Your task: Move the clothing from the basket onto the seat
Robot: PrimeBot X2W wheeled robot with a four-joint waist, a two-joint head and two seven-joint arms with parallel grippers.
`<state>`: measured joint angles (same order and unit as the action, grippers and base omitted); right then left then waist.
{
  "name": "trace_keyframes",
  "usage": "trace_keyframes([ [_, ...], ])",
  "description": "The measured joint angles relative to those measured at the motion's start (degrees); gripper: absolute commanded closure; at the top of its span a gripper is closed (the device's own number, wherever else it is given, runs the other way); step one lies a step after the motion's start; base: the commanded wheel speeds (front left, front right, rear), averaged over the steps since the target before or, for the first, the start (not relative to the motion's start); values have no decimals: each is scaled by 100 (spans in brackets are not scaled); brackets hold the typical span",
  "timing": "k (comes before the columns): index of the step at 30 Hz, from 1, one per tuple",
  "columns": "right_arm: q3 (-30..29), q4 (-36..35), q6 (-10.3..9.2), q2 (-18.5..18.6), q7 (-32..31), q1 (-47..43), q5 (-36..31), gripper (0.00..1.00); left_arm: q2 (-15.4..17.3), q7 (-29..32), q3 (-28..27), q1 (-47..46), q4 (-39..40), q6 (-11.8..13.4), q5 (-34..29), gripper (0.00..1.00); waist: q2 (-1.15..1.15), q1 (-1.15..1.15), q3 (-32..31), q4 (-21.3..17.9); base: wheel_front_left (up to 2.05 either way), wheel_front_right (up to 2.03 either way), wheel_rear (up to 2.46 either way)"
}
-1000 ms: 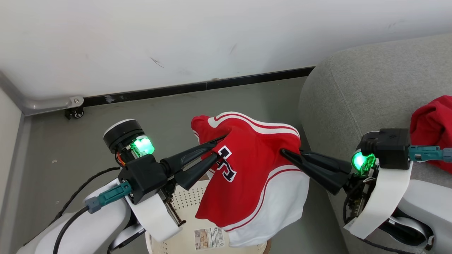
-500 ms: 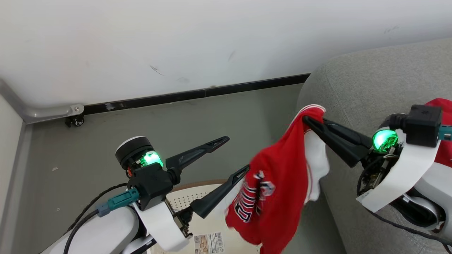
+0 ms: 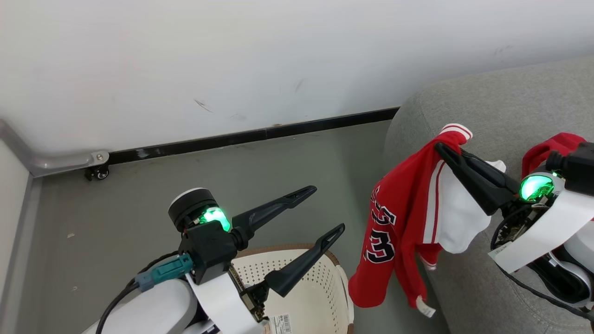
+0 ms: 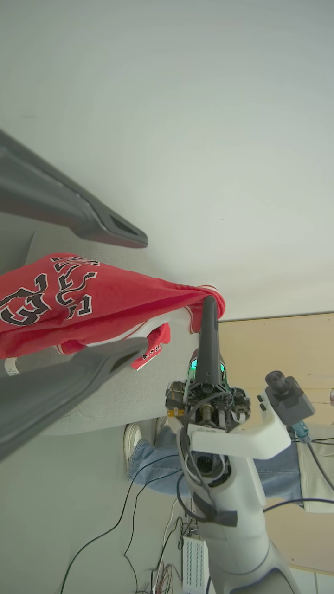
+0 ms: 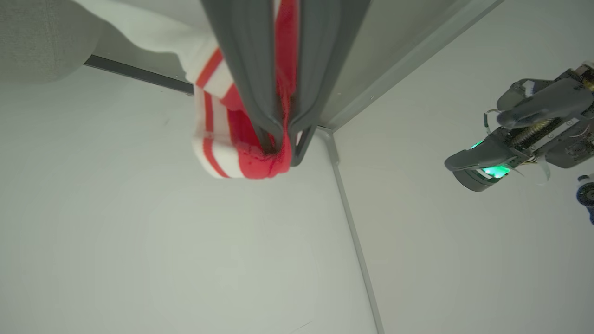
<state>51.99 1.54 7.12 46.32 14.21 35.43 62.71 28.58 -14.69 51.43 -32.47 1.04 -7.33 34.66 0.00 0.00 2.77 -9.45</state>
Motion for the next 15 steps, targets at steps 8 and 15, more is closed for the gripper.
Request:
trace_keyframes([
  [8,-534,40,0,-174,0,-477,-211,100,-69,0,223,55,98,0,8,0,0,0,-34,-131,0,0,0],
  [15,-723,0,0,-290,0,-723,-331,100,-79,0,357,55,97,0,8,0,0,0,-37,-230,0,0,0],
])
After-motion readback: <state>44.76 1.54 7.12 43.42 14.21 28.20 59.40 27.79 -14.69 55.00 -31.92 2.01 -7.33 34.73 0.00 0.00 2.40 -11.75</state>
